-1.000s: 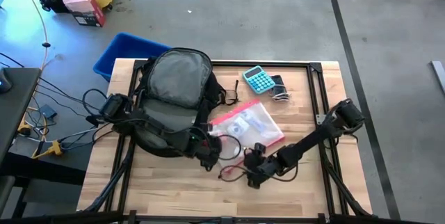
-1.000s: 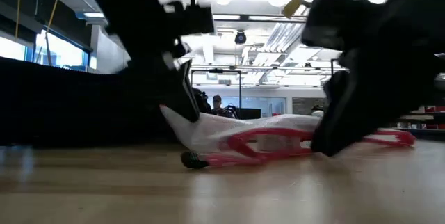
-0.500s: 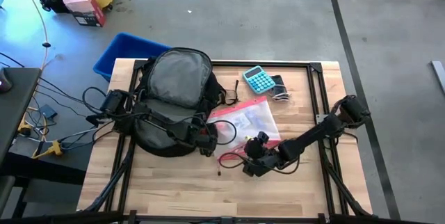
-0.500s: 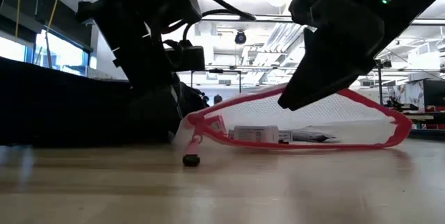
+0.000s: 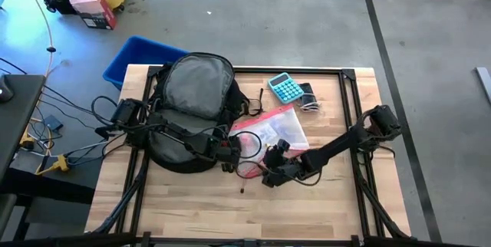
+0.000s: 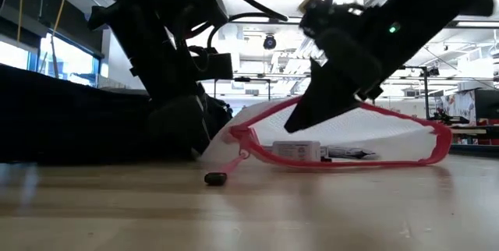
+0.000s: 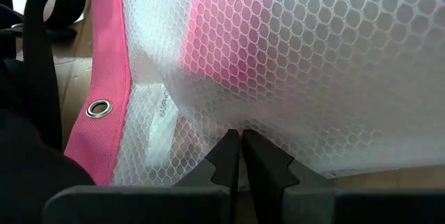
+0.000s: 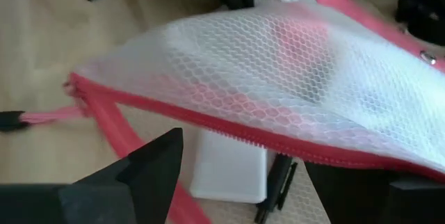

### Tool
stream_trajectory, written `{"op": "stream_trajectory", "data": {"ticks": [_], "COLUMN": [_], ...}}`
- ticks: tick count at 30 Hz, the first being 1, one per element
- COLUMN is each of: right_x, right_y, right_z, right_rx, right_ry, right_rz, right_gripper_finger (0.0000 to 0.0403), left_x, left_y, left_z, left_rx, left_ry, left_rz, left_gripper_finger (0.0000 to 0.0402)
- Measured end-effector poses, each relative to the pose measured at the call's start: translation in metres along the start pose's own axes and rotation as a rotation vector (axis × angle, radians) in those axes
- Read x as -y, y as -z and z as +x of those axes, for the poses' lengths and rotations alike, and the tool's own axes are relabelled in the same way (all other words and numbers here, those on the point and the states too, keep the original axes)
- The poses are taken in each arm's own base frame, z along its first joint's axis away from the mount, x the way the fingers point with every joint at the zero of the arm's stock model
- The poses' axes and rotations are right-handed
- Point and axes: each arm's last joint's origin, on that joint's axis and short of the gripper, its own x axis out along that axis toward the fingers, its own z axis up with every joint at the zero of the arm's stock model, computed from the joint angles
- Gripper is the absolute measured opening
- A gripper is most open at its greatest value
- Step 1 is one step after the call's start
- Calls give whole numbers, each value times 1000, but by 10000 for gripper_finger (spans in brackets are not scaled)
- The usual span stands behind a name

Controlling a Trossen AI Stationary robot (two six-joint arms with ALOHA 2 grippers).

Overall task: Unpack backpack
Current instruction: Remove the white charger adapter in the pink zip bag

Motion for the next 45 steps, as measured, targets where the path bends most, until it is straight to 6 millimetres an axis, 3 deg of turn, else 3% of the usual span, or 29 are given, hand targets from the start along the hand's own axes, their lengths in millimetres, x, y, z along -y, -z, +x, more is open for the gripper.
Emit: {"op": "stream_trajectory", "data": {"ticks": [6, 11, 14, 18, 20, 24, 28, 31, 34, 37, 39, 42, 45], "right_x": [10, 10, 9, 5, 3, -4, -13, -24, -26, -3, 22, 75, 132], "right_y": [4, 6, 7, 11, 11, 8, -1, -11, -33, -53, -60, -65, -55], "right_z": [21, 24, 24, 21, 17, -1, -32, -63, -108, -139, -146, -138, -118], "right_rx": [-107, -106, -109, -131, -149, -189, -180, -106, 104, 290, 321, 252, 59], "right_ry": [-58, -32, -33, -59, -86, -201, -335, -480, -576, -417, -229, 75, 387], "right_rz": [66, 78, 91, 75, 64, 62, 79, 7, -19, 43, 112, 279, 435], "right_gripper_finger": [293, 276, 243, 160, 151, 151, 151, 151, 151, 151, 151, 151, 151], "left_x": [1, 2, 2, 2, 2, 1, 1, 1, 3, 7, 10, 13, 16], "left_y": [0, 0, 0, 1, 1, 2, 2, 2, 3, 3, 4, 3, 4], "left_z": [0, 0, 0, 0, 0, 0, 0, 0, -1, -5, -9, -16, -22], "left_rx": [-3, -3, -3, -4, -7, -13, -17, -19, -22, -23, -20, -7, 2], "left_ry": [15, 17, 18, 20, 18, 11, 9, 16, 27, 57, 75, 101, 119], "left_rz": [-7, -6, -6, -20, -33, -43, -42, -42, -48, -52, -51, -46, -45], "left_gripper_finger": [9, 9, 9, 9, 9, 9, 9, 9, 9, 9, 9, 9, 9]}}
